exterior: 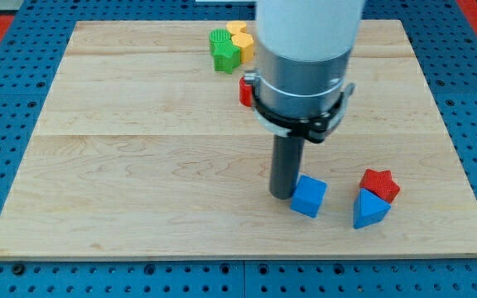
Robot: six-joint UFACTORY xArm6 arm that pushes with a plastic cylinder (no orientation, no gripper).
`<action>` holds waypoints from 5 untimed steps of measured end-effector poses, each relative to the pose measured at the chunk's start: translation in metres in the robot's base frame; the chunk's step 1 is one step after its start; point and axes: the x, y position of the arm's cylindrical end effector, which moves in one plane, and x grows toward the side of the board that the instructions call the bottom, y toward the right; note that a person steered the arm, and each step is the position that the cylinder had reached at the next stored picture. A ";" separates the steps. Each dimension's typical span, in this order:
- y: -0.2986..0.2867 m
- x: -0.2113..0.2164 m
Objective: Move the red circle down and slightly right
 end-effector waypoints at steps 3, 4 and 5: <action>-0.002 -0.115; 0.058 -0.167; 0.031 -0.206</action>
